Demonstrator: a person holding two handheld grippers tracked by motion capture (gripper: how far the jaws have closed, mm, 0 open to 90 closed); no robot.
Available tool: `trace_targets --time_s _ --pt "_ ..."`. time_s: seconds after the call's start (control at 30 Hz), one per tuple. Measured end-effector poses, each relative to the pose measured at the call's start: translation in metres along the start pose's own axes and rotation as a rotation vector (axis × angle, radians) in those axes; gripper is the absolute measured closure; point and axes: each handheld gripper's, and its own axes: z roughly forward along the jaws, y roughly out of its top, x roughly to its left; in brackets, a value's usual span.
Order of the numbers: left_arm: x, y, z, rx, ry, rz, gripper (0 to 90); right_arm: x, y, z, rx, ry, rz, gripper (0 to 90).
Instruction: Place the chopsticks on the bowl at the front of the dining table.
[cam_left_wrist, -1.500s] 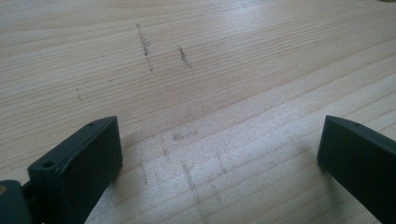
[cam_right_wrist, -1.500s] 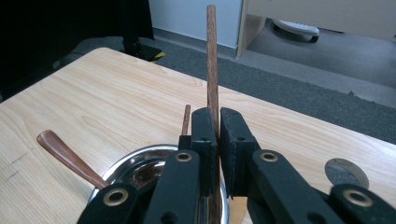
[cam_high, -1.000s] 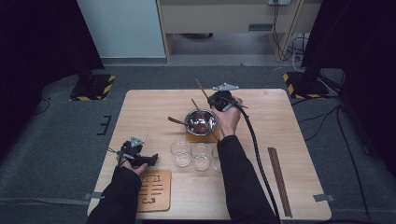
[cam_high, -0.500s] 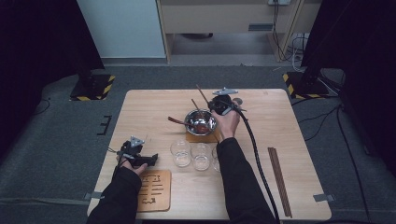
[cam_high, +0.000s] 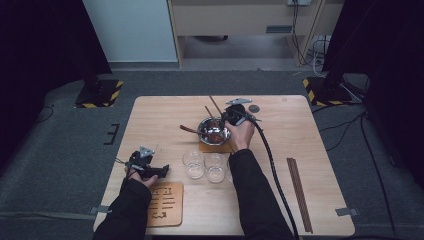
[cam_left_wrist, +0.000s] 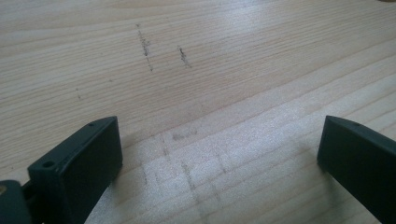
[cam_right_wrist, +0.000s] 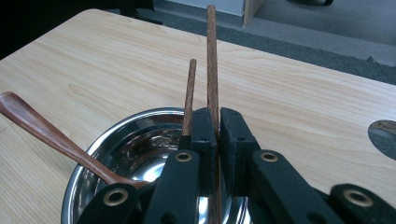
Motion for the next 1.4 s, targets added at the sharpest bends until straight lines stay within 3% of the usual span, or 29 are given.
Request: trace_targets --time_s 1.4 --pt "0.0 0.0 0.0 0.001 0.001 0.0 0.0 0.004 -0.013 0.024 0.073 0.011 0.009 84.7"
